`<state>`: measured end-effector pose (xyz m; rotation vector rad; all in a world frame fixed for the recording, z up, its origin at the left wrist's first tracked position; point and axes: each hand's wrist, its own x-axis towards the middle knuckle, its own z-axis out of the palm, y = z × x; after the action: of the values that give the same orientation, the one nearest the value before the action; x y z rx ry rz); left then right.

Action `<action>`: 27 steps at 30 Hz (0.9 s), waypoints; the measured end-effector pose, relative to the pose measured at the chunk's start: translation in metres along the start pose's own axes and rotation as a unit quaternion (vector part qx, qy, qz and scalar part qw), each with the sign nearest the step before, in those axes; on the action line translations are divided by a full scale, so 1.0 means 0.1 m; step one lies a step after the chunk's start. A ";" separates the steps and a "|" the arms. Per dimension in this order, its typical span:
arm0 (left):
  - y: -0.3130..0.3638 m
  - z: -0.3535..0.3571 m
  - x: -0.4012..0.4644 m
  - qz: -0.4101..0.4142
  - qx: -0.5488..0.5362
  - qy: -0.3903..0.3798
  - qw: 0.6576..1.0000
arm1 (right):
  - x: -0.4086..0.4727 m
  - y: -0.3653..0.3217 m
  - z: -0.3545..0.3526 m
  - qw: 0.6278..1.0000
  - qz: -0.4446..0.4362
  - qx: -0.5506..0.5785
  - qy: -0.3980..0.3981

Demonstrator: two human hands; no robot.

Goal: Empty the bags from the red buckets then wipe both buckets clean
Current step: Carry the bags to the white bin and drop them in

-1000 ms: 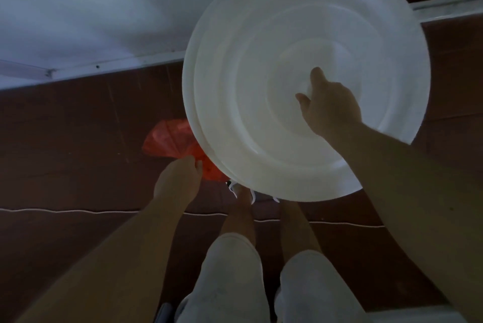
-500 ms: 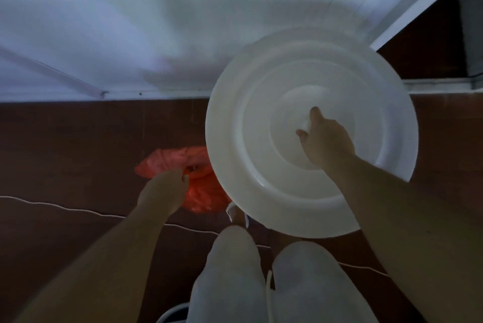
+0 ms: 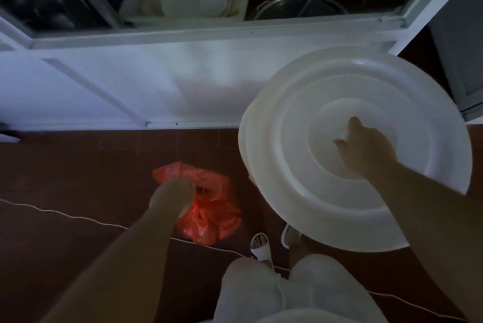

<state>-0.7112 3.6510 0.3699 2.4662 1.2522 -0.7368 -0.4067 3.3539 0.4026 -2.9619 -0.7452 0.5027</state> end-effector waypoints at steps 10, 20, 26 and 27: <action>-0.19 -0.75 -0.59 0.064 0.037 0.066 0.995 | -0.69 -0.12 -0.63 1.000 0.026 0.010 0.012; 0.57 -1.51 -0.74 0.110 0.025 0.139 0.984 | -0.71 0.31 -1.23 0.997 0.037 0.043 0.049; 1.36 -1.81 -0.77 0.125 0.015 0.174 0.977 | -0.51 0.76 -1.48 0.994 0.041 0.085 0.054; 1.51 -1.84 -0.79 0.126 0.014 0.176 0.976 | -0.47 0.86 -1.52 0.994 0.040 0.090 0.052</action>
<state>-0.5704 3.5945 0.5693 2.7949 1.0066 -0.2621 -0.3583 3.2613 0.5502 -2.8326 -0.5426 0.3920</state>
